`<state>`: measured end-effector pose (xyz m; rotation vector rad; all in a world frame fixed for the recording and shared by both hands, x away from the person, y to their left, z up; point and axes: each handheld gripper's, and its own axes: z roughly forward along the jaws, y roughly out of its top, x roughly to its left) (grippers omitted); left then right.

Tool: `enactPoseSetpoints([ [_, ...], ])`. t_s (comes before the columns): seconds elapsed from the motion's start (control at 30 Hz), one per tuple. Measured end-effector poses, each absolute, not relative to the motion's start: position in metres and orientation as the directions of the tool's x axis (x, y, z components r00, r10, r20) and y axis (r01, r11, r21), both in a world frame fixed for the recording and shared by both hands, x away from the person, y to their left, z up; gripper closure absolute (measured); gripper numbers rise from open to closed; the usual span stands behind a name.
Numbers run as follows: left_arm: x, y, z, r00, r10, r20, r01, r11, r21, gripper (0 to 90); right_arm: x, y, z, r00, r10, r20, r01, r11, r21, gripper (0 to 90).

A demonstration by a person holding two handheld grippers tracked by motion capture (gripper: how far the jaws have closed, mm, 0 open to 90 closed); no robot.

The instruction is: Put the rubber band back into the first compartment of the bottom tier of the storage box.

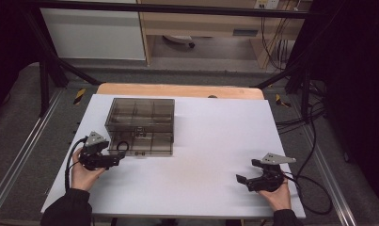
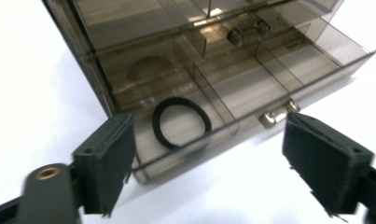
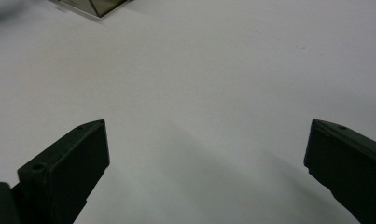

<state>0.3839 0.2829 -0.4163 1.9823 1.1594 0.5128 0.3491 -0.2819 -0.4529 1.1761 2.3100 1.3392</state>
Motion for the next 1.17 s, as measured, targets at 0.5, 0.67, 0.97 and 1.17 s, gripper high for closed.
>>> enactPoseSetpoints([
  [0.5,0.361,0.298,-0.43,0.545,0.838,-0.029,0.532,-0.32,0.784,5.5,0.349,-0.282,-0.453,-0.654,0.732,0.192,0.531,0.262,0.806,0.7],
  [0.67,0.356,0.301,-0.435,0.551,0.834,-0.025,0.53,-0.327,0.782,5.4,0.349,-0.282,-0.453,-0.655,0.731,0.194,0.53,0.261,0.806,0.7],
  [0.97,0.356,0.302,-0.444,0.557,0.831,-0.024,0.545,-0.344,0.765,5.5,0.349,-0.281,-0.454,-0.653,0.731,0.198,0.536,0.262,0.802,0.7],
  [1.17,0.356,0.302,-0.446,0.563,0.826,-0.021,0.546,-0.353,0.76,5.5,0.35,-0.282,-0.454,-0.653,0.731,0.198,0.537,0.263,0.802,0.7],
])
